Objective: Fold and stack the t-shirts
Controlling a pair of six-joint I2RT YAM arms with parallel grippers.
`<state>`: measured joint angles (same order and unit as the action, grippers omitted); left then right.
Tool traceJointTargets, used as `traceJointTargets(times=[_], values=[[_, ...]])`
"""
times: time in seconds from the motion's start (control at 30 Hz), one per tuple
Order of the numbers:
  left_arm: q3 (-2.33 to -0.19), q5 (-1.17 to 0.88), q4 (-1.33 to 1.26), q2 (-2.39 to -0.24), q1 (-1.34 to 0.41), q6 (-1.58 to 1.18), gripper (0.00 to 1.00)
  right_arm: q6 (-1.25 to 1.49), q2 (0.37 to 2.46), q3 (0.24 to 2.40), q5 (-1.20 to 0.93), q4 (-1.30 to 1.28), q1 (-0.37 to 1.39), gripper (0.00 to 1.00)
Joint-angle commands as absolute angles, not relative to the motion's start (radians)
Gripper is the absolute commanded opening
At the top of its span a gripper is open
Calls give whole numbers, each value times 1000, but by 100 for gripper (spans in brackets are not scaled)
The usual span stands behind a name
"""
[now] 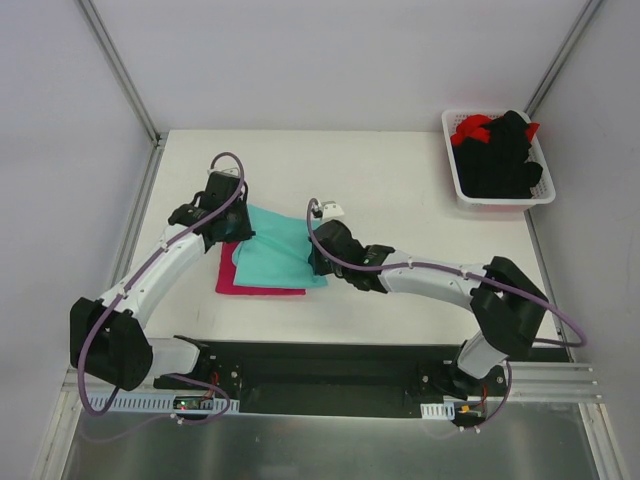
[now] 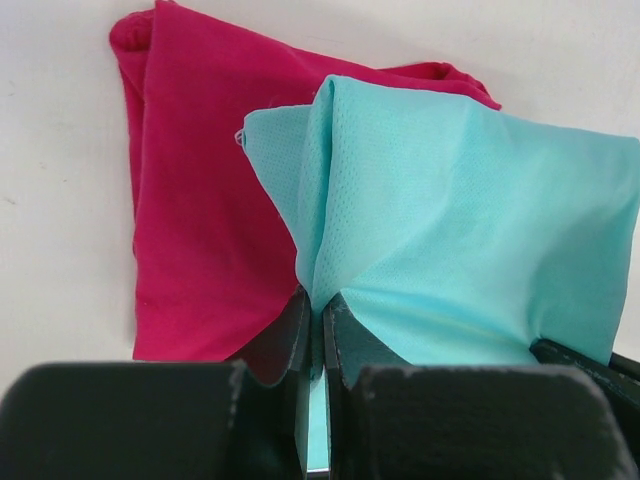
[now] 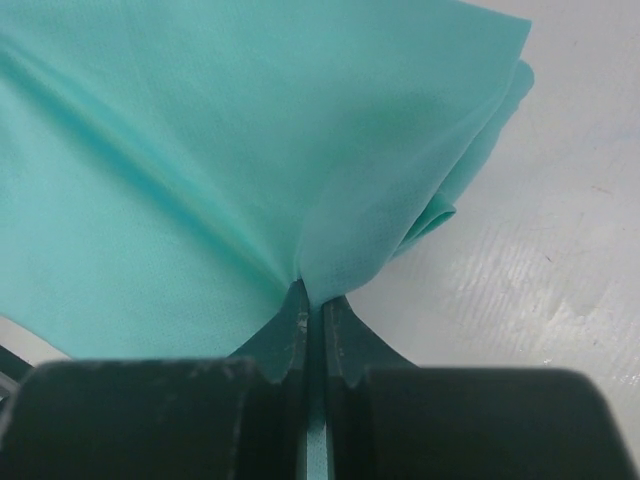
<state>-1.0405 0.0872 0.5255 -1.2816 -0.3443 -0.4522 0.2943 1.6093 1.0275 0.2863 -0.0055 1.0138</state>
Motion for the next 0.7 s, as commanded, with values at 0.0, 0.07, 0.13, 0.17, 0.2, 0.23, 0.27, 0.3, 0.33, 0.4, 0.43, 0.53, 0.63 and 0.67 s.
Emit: traceJointTargets(times=[0.0, 0.07, 0.13, 0.17, 0.2, 0.23, 0.27, 0.3, 0.33, 0.4, 0.43, 0.53, 0.63, 0.67], values=[[-1046, 117, 563, -1269, -302, -431, 0, 308, 1638, 1088, 287, -8, 1034, 0], [-1046, 118, 580, -1270, -284, -437, 0, 311, 1646, 1098, 284, -6, 1040, 1], [-1043, 115, 591, -1276, -270, -452, 0, 316, 1660, 1111, 281, -8, 1043, 1], [-1039, 112, 597, -1279, -264, -456, 0, 316, 1663, 1115, 281, -9, 1046, 0], [-1037, 110, 597, -1285, -250, -462, 0, 318, 1667, 1115, 281, -8, 1048, 0], [-1032, 104, 600, -1289, -244, -465, 0, 316, 1674, 1123, 279, -9, 1049, 0], [-1026, 106, 603, -1290, -238, -466, 0, 318, 1677, 1126, 281, -9, 1051, 1], [-1020, 107, 606, -1286, -226, -475, 0, 319, 1681, 1127, 279, -11, 1052, 0], [-1014, 104, 606, -1282, -219, -480, 0, 321, 1687, 1129, 276, -11, 1054, 1], [-1000, 98, 607, -1279, -200, -486, 0, 319, 1695, 1137, 273, -14, 1054, 0], [-997, 95, 606, -1282, -192, -488, 0, 321, 1697, 1137, 272, -12, 1055, 0], [-993, 92, 607, -1304, -175, -488, 0, 321, 1706, 1141, 270, -12, 1061, 0], [-992, 89, 607, -1313, -169, -495, 0, 322, 1717, 1147, 265, -12, 1062, 0], [-999, 92, 609, -1316, -167, -497, 0, 322, 1718, 1147, 265, -14, 1063, 1]])
